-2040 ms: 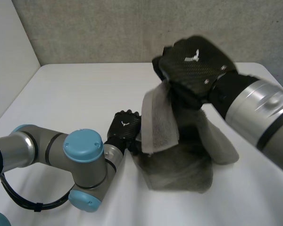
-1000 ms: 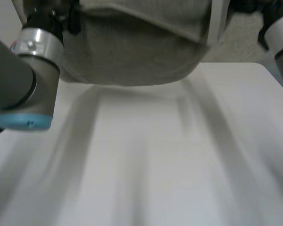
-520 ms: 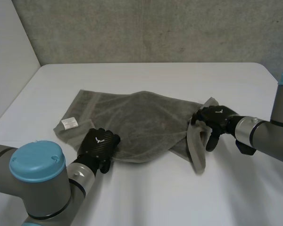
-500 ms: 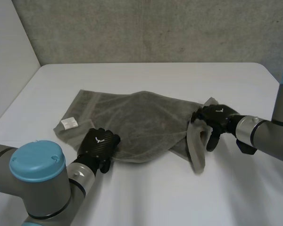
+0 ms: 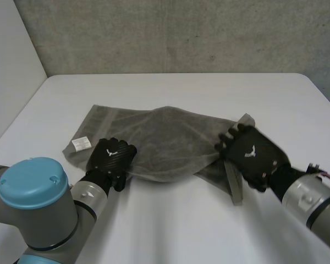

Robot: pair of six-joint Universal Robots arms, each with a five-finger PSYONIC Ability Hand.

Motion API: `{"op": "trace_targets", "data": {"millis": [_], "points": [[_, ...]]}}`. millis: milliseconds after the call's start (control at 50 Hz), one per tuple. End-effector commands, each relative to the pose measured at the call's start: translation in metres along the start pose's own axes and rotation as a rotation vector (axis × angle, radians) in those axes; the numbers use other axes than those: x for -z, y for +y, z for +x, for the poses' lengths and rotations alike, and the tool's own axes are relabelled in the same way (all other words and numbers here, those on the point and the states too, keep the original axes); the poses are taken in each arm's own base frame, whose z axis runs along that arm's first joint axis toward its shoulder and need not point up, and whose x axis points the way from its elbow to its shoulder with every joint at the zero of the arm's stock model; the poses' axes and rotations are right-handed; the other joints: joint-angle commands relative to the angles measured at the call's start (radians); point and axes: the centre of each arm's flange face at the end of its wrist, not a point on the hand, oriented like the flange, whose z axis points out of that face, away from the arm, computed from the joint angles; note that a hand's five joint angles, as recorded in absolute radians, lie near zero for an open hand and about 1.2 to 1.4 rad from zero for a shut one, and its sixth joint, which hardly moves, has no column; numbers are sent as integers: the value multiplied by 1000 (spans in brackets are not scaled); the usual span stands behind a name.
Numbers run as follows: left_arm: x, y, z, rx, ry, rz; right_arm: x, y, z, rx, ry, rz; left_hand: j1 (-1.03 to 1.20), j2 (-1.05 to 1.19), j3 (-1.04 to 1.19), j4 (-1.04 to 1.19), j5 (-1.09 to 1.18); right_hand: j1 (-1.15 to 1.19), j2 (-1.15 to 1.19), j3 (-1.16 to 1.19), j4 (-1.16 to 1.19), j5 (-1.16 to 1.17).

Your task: Fold the towel.

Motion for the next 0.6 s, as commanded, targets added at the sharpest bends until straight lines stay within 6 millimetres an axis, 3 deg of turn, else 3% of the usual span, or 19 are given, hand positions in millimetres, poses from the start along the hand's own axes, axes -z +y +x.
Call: {"op": "trace_targets", "data": {"millis": [20, 220, 320, 360, 380, 420, 540, 580, 600], "points": [[-3, 0, -9, 10, -25, -3, 6, 12, -25, 113, -79, -7, -52, -100, -144, -115, -251, 121, 128, 122, 121, 105], [-3, 2, -8, 12, -23, -8, -6, 41, -50, 215, -201, -48, -52, -100, -144, -115, -251, 188, 195, 189, 189, 172], [-3, 1, -8, 11, -22, -7, -14, 50, -52, 266, -209, -56, -52, -100, -144, -115, -251, 306, 313, 307, 306, 290], [-3, 1, -8, 11, -22, -7, -21, 56, -47, 298, -182, -75, -52, -100, -144, -115, -251, 589, 596, 590, 589, 573], [-3, 2, -8, 12, -23, -8, -21, 56, -47, 298, -182, -75, -52, -100, -144, -115, -251, 591, 597, 592, 591, 575], [-3, 2, -8, 12, -23, -8, -27, 58, -35, 315, -123, -92, -52, -100, -144, -115, -251, 1032, 1039, 1033, 1032, 1016], [-4, 2, -9, 11, -25, -7, -32, 51, -19, 269, -21, -72, -52, -100, -144, -115, -251, 1039, 1046, 1040, 1039, 1023], [-4, 3, -9, 11, -25, -9, -31, 37, 2, 156, 81, -21, -52, -100, -144, -115, -251, 1039, 1046, 1040, 1039, 1023], [-5, 3, -9, 11, -26, -9, -31, 37, 3, 155, 81, -20, -52, -100, -144, -115, -251, 1039, 1046, 1040, 1039, 1023]]}}
